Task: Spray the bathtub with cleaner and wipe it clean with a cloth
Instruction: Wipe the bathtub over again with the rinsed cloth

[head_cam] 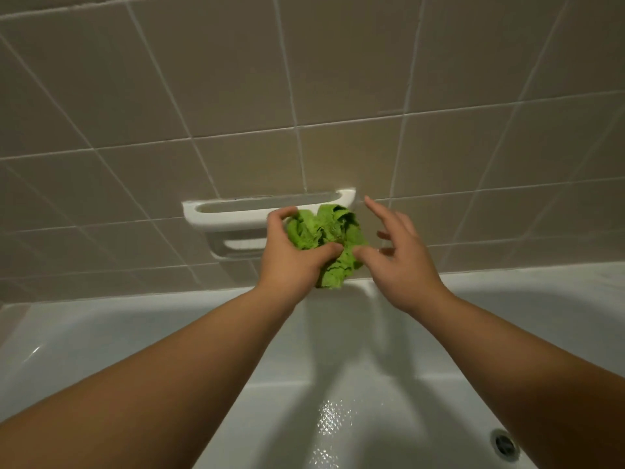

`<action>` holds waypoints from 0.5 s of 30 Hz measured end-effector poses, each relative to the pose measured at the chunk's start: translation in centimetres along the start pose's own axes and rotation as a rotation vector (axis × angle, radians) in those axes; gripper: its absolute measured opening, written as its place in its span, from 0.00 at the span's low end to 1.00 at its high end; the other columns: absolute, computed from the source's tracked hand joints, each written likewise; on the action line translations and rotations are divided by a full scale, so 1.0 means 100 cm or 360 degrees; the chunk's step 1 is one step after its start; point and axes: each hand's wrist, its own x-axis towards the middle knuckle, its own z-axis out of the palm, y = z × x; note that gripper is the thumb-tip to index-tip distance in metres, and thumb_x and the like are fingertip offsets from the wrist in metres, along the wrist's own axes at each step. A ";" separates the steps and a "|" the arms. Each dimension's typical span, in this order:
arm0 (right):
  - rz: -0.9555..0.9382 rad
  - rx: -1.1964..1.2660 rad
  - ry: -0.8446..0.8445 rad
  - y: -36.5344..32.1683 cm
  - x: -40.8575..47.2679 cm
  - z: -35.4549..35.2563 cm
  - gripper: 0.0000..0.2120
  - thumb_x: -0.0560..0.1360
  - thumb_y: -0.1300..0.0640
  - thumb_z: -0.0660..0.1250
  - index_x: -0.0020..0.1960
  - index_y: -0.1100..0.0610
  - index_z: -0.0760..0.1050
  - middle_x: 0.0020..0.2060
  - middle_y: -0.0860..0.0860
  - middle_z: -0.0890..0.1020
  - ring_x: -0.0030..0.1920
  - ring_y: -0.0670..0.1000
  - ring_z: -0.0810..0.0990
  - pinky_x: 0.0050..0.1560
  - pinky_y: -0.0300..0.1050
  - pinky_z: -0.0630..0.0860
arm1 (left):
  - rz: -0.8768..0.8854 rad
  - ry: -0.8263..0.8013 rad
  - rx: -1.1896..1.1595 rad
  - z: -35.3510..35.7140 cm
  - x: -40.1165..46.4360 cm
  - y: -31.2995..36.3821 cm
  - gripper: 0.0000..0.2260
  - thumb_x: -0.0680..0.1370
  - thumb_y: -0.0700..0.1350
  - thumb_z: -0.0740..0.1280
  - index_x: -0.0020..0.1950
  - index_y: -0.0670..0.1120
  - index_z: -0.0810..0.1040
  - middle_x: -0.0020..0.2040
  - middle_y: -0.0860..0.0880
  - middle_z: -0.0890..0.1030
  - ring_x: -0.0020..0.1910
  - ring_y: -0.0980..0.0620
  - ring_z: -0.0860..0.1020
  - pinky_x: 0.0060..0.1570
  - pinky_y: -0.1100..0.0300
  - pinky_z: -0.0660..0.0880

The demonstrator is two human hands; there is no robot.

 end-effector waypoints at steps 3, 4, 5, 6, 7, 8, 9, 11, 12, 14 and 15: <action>-0.0081 0.0043 -0.0136 -0.011 0.003 0.009 0.38 0.68 0.36 0.70 0.76 0.29 0.62 0.74 0.40 0.66 0.73 0.41 0.68 0.73 0.49 0.71 | -0.0051 -0.0105 -0.0102 -0.013 0.003 0.004 0.29 0.67 0.40 0.83 0.61 0.49 0.70 0.53 0.45 0.83 0.48 0.46 0.86 0.48 0.42 0.84; -0.0118 0.0009 -0.0162 -0.014 0.003 0.012 0.40 0.67 0.35 0.71 0.77 0.30 0.60 0.75 0.42 0.66 0.74 0.41 0.68 0.73 0.49 0.70 | -0.0073 -0.0186 -0.0201 -0.016 0.003 0.006 0.26 0.68 0.39 0.82 0.60 0.47 0.73 0.54 0.42 0.83 0.48 0.44 0.86 0.49 0.42 0.84; -0.0147 -0.0015 -0.0184 -0.016 0.002 0.015 0.43 0.67 0.34 0.71 0.78 0.32 0.59 0.75 0.41 0.66 0.73 0.41 0.68 0.72 0.47 0.71 | -0.0113 -0.0290 -0.0301 -0.018 0.004 0.008 0.24 0.70 0.39 0.81 0.61 0.45 0.75 0.56 0.40 0.84 0.50 0.42 0.86 0.50 0.43 0.84; -0.0148 -0.0019 -0.0196 -0.018 0.001 0.017 0.46 0.67 0.34 0.73 0.80 0.33 0.56 0.74 0.40 0.66 0.72 0.40 0.68 0.70 0.43 0.71 | -0.0167 -0.0410 -0.0390 -0.019 0.004 0.010 0.21 0.73 0.38 0.79 0.62 0.44 0.77 0.58 0.39 0.84 0.51 0.42 0.86 0.51 0.45 0.83; -0.0135 -0.0011 -0.0193 -0.020 0.000 0.020 0.49 0.67 0.35 0.75 0.81 0.34 0.54 0.74 0.39 0.66 0.71 0.38 0.69 0.68 0.40 0.71 | -0.0219 -0.0525 -0.0457 -0.020 0.006 0.012 0.17 0.76 0.38 0.75 0.64 0.42 0.78 0.58 0.39 0.84 0.52 0.42 0.85 0.50 0.47 0.82; -0.0119 -0.0024 -0.0176 -0.022 0.000 0.023 0.52 0.66 0.35 0.77 0.82 0.35 0.51 0.74 0.39 0.65 0.71 0.37 0.68 0.67 0.37 0.70 | -0.0281 -0.0626 -0.0520 -0.021 0.007 0.015 0.15 0.78 0.38 0.70 0.65 0.40 0.79 0.58 0.38 0.84 0.52 0.41 0.83 0.50 0.48 0.79; -0.0110 -0.0060 -0.0153 -0.022 0.000 0.024 0.56 0.65 0.35 0.79 0.82 0.35 0.47 0.75 0.39 0.63 0.72 0.37 0.67 0.68 0.38 0.70 | -0.0348 -0.0709 -0.0585 -0.022 0.010 0.016 0.16 0.79 0.39 0.66 0.65 0.38 0.79 0.58 0.36 0.82 0.53 0.40 0.80 0.51 0.48 0.75; -0.0115 -0.0150 -0.0108 -0.024 -0.001 0.025 0.62 0.61 0.31 0.79 0.82 0.35 0.43 0.78 0.39 0.59 0.76 0.42 0.64 0.72 0.47 0.70 | -0.0464 -0.0872 -0.0699 -0.027 0.015 0.019 0.22 0.77 0.44 0.57 0.67 0.38 0.79 0.61 0.33 0.79 0.55 0.40 0.78 0.55 0.48 0.75; -0.0123 -0.0177 -0.0081 -0.025 -0.001 0.025 0.63 0.59 0.30 0.80 0.81 0.33 0.42 0.78 0.39 0.59 0.77 0.44 0.64 0.73 0.51 0.69 | -0.0477 -0.0945 -0.0695 -0.029 0.017 0.021 0.23 0.78 0.44 0.53 0.66 0.41 0.81 0.61 0.35 0.80 0.55 0.41 0.79 0.55 0.48 0.76; -0.0136 -0.0168 -0.0015 -0.028 0.002 0.023 0.61 0.61 0.35 0.82 0.80 0.30 0.44 0.75 0.40 0.63 0.75 0.47 0.67 0.72 0.52 0.70 | -0.0407 -0.0977 -0.0550 -0.030 0.020 0.022 0.22 0.79 0.42 0.51 0.56 0.46 0.84 0.54 0.41 0.84 0.48 0.46 0.80 0.49 0.52 0.75; -0.0151 -0.0161 0.0010 -0.028 0.004 0.022 0.57 0.63 0.39 0.82 0.79 0.29 0.48 0.72 0.41 0.66 0.72 0.47 0.69 0.70 0.51 0.72 | -0.0354 -0.0948 -0.0451 -0.030 0.021 0.023 0.19 0.79 0.40 0.52 0.51 0.47 0.83 0.51 0.43 0.85 0.46 0.47 0.79 0.47 0.53 0.74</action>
